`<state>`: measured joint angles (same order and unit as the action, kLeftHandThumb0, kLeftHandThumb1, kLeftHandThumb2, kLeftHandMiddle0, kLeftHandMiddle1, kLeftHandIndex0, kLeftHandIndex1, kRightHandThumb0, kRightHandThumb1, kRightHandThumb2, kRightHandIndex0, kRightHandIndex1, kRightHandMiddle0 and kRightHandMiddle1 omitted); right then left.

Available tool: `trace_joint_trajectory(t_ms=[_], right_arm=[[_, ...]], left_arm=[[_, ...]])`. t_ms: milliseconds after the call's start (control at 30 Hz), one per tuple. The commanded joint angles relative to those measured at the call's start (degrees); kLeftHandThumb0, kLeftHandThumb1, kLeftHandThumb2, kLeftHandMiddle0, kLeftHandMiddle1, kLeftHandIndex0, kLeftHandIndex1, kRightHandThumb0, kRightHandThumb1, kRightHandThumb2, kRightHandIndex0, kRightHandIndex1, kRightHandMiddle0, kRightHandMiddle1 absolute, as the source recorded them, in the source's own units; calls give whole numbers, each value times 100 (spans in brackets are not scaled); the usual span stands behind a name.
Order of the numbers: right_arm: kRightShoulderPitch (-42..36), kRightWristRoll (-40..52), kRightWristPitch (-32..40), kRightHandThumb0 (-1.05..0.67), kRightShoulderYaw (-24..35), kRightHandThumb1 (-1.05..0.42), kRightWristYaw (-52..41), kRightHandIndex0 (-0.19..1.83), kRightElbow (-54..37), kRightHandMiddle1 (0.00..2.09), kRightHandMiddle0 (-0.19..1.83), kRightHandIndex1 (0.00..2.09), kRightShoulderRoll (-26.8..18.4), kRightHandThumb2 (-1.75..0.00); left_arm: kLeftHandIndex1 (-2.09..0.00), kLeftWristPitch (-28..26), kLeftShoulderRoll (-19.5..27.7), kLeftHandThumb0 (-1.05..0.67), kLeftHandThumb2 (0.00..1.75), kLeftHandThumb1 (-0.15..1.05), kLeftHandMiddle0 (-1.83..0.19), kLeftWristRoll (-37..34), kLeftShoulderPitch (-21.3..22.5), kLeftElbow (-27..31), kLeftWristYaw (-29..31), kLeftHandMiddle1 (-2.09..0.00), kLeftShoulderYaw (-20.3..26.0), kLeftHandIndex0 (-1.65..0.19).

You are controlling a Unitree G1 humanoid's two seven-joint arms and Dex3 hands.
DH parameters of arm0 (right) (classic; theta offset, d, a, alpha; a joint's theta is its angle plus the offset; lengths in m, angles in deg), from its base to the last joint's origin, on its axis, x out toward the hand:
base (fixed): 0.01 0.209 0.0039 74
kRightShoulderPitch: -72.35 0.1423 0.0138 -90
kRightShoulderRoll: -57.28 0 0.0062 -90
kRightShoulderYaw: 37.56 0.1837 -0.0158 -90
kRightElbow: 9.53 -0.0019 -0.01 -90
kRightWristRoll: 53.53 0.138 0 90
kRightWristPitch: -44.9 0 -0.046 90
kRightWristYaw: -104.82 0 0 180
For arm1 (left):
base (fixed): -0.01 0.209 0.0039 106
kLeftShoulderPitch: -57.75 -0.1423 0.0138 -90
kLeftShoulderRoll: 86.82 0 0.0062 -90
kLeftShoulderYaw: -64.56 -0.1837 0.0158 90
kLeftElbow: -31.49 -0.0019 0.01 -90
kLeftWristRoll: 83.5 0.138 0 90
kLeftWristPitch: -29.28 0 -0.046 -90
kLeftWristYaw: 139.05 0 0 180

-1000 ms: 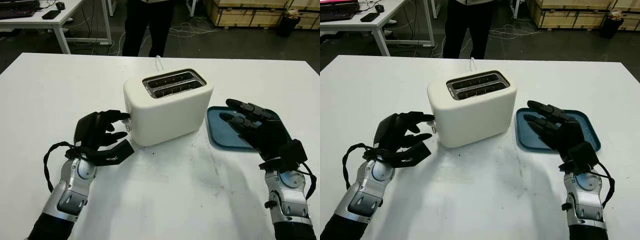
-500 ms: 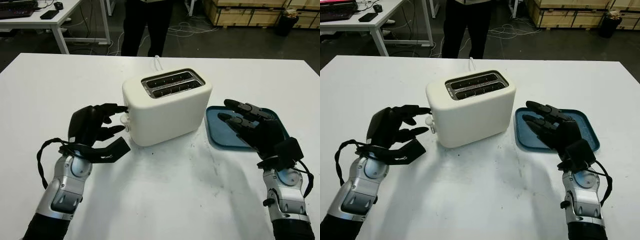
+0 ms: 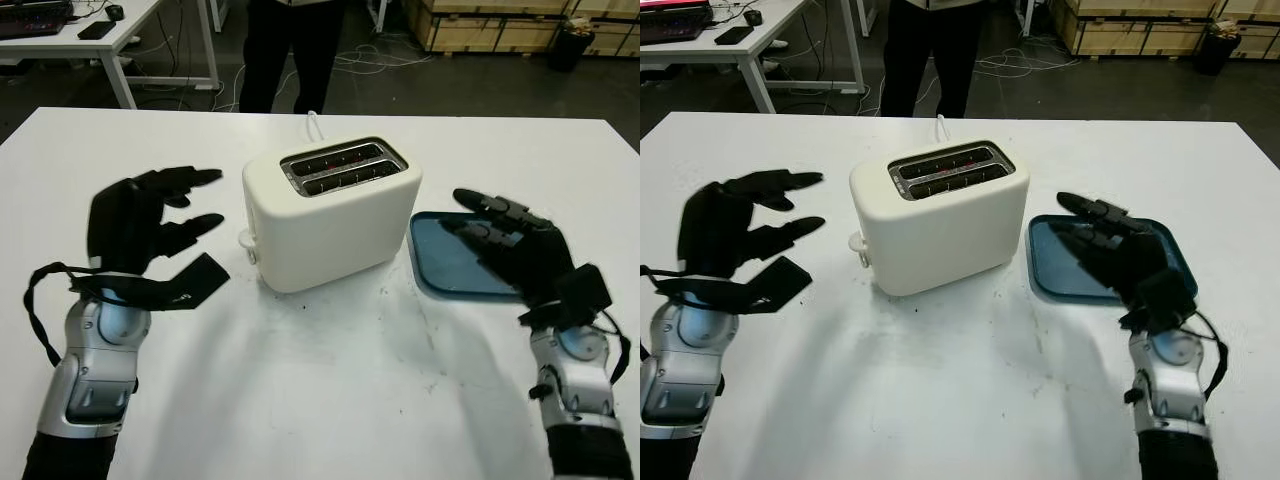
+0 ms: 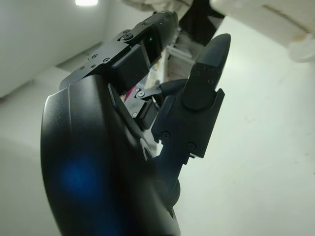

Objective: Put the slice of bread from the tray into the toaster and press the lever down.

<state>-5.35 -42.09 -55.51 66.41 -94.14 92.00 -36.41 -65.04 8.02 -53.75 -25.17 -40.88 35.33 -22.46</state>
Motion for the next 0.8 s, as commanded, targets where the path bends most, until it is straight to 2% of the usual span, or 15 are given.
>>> trace_joint_trajectory(t_ms=[0, 167, 367, 600, 767], right_arm=[[278, 1, -166, -59, 88, -92, -76, 85, 139, 1, 77, 0, -212, -3], [876, -166, -177, -62, 70, -92, -258, 91, 572, 2, 81, 3, -694, -3], [1459, -775, -429, -70, -212, -92, -409, 92, 1075, 1, 83, 1, -1269, -5], [1917, -1262, -355, -75, -589, -92, -586, 92, 1299, 0, 79, 0, -1646, -5], [2039, -1459, -137, -71, -817, -92, -693, 83, 1226, 0, 70, 0, -1719, -2]], left_arm=[[-1, -79, 116, -52, 1, 83, -70, -26, 22, 63, 115, -88, 146, -95], [-2, -68, 493, -52, 0, 80, -80, 38, 176, 62, 464, -70, 319, -100], [-4, -232, 951, -53, 0, 77, -88, 66, 516, 44, 1043, -65, 336, -104], [-4, -463, 1323, -50, 0, 72, -93, 188, 1007, -155, 1627, -64, 129, -106], [-4, -446, 1323, -49, 0, 70, -96, 191, 1331, -350, 1676, -65, 10, -107]])
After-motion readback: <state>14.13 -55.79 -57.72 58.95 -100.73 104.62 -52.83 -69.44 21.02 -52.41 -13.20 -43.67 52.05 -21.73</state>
